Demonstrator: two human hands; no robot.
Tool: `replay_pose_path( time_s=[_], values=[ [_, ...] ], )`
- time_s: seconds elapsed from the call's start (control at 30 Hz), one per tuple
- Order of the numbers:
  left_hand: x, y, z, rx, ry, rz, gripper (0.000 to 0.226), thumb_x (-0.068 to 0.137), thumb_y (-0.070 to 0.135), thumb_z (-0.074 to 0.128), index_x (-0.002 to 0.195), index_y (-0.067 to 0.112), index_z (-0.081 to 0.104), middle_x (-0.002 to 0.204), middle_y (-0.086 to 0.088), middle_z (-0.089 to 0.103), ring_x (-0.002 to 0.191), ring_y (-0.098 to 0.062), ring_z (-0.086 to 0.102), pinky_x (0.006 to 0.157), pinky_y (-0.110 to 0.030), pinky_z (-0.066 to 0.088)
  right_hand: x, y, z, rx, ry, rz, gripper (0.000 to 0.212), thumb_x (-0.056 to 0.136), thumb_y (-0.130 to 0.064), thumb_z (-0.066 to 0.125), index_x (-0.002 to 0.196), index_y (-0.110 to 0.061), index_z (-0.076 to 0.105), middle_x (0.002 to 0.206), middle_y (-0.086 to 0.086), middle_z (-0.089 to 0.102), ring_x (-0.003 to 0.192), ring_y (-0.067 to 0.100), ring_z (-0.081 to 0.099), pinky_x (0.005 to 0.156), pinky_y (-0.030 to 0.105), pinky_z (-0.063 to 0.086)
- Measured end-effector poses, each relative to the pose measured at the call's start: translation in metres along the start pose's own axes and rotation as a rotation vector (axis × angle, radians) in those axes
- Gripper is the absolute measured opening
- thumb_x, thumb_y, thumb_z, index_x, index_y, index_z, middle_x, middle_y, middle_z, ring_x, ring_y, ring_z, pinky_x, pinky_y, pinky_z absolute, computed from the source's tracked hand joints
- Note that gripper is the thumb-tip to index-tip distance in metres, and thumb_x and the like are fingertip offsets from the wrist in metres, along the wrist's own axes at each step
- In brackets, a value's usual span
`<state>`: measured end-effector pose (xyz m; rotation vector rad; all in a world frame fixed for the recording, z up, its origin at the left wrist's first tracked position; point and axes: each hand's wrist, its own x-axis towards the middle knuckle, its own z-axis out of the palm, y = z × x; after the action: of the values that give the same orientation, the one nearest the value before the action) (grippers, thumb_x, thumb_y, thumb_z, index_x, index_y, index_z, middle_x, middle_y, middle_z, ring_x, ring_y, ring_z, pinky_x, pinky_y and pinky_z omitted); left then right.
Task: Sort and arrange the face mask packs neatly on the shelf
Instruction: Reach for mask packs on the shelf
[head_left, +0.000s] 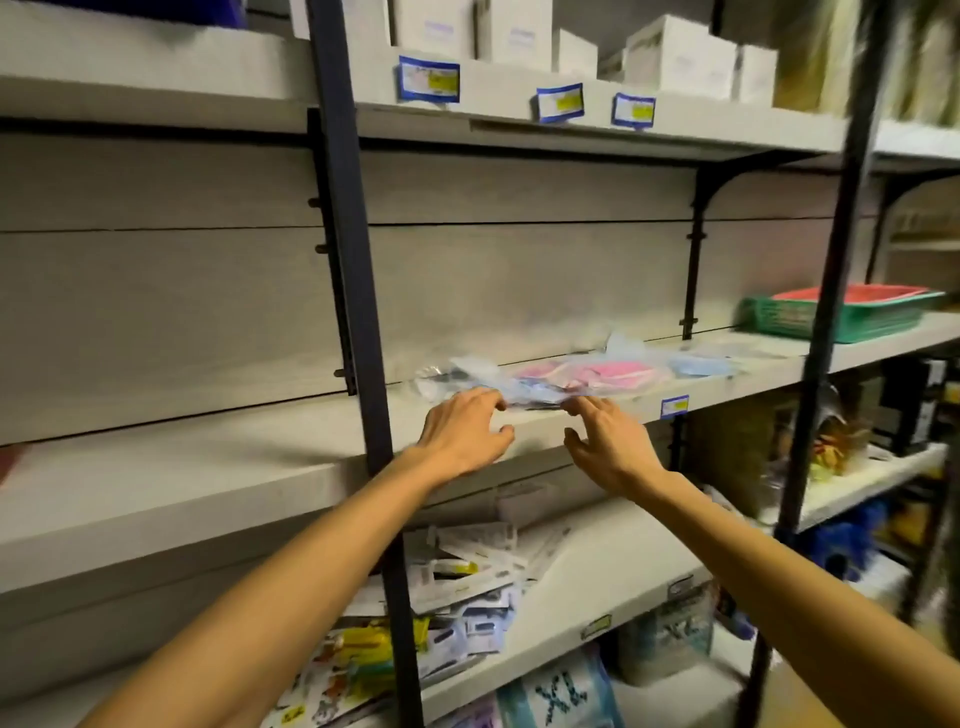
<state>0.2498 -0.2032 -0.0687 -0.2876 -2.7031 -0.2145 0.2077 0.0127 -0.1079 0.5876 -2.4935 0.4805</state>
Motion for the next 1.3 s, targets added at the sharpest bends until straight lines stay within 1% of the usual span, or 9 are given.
replay_pose_path(
  time_s=[0.2,0.4,0.5,0.63,0.8,0.9,1.03,1.2,1.3],
  values=[
    [0.089,-0.016,0.017,-0.002,-0.017,-0.284,0.059,0.097,0.049,0.050,0.142,0.011,0.043,0.137,-0.017,0.060,0.126,-0.037,0.054,0.092,-0.039,0.047,0.081,0.052,0.002,0.096,0.001,0.169,0.050,0.098,-0.039,0.056,0.140,-0.013,0.048,0.135,0.011,0.061,0.122,0.030,0.052,0.098,0.040,0.045],
    [0.149,-0.046,0.050,-0.079,-0.108,-0.484,0.079,0.098,0.062,0.041,0.159,0.020,0.014,0.151,-0.021,0.047,0.140,-0.042,0.040,0.111,-0.043,0.035,0.153,0.075,0.023,-0.014,-0.118,0.292,0.065,0.098,-0.055,0.048,0.140,-0.006,0.043,0.141,0.018,0.054,0.127,0.037,0.047,0.099,0.042,0.042],
    [0.168,-0.052,0.063,-0.129,-0.107,-0.538,0.071,0.097,0.064,0.040,0.157,0.026,0.027,0.155,-0.016,0.044,0.142,-0.042,0.037,0.114,-0.043,0.032,0.175,0.080,0.037,-0.125,-0.175,0.307,0.076,0.093,-0.068,0.043,0.137,-0.006,0.045,0.143,0.018,0.051,0.129,0.037,0.044,0.101,0.044,0.040],
    [0.187,-0.061,0.071,-0.180,-0.012,-0.546,0.050,0.097,0.053,0.051,0.128,0.016,0.063,0.136,-0.012,0.063,0.125,-0.036,0.056,0.102,-0.037,0.047,0.197,0.093,0.051,-0.195,-0.255,0.298,0.101,0.079,-0.089,0.034,0.139,-0.009,0.047,0.146,0.017,0.048,0.135,0.035,0.041,0.106,0.046,0.035],
    [0.202,-0.069,0.074,-0.246,0.127,-0.561,0.052,0.093,0.036,0.062,0.142,0.020,0.055,0.144,-0.005,0.058,0.129,-0.030,0.056,0.102,-0.034,0.047,0.226,0.107,0.065,-0.259,-0.431,0.242,0.116,0.068,-0.099,0.028,0.137,-0.010,0.054,0.149,0.018,0.045,0.138,0.036,0.037,0.112,0.049,0.031],
    [0.214,-0.075,0.076,-0.251,0.228,-0.581,0.052,0.092,0.030,0.063,0.144,0.023,0.054,0.145,-0.004,0.059,0.128,-0.031,0.057,0.101,-0.035,0.047,0.242,0.114,0.078,-0.246,-0.516,0.186,0.104,0.069,-0.096,0.034,0.128,-0.014,0.061,0.147,0.017,0.048,0.138,0.038,0.037,0.113,0.052,0.029],
    [0.229,-0.084,0.079,-0.308,0.328,-0.633,0.053,0.089,0.018,0.065,0.140,0.027,0.058,0.136,-0.005,0.066,0.121,-0.033,0.061,0.095,-0.032,0.049,0.259,0.123,0.094,-0.126,-0.509,0.069,0.076,0.082,-0.082,0.045,0.116,-0.018,0.065,0.138,0.013,0.056,0.130,0.035,0.044,0.110,0.051,0.032],
    [0.229,-0.091,0.079,-0.474,0.506,-0.648,0.066,0.083,0.007,0.073,0.144,0.022,0.053,0.129,0.002,0.068,0.108,-0.020,0.066,0.101,-0.036,0.052,0.267,0.123,0.108,-0.040,-0.410,-0.102,0.043,0.097,-0.057,0.045,0.105,-0.023,0.069,0.121,0.008,0.066,0.115,0.030,0.057,0.108,0.050,0.031],
    [0.225,-0.094,0.075,-0.534,0.603,-0.709,0.089,0.081,0.006,0.078,0.155,0.025,0.034,0.117,0.005,0.069,0.103,-0.013,0.061,0.094,-0.028,0.049,0.267,0.123,0.111,0.016,-0.260,-0.184,0.032,0.101,-0.042,0.044,0.105,-0.026,0.072,0.113,0.005,0.071,0.106,0.030,0.063,0.090,0.039,0.036]
  ],
)
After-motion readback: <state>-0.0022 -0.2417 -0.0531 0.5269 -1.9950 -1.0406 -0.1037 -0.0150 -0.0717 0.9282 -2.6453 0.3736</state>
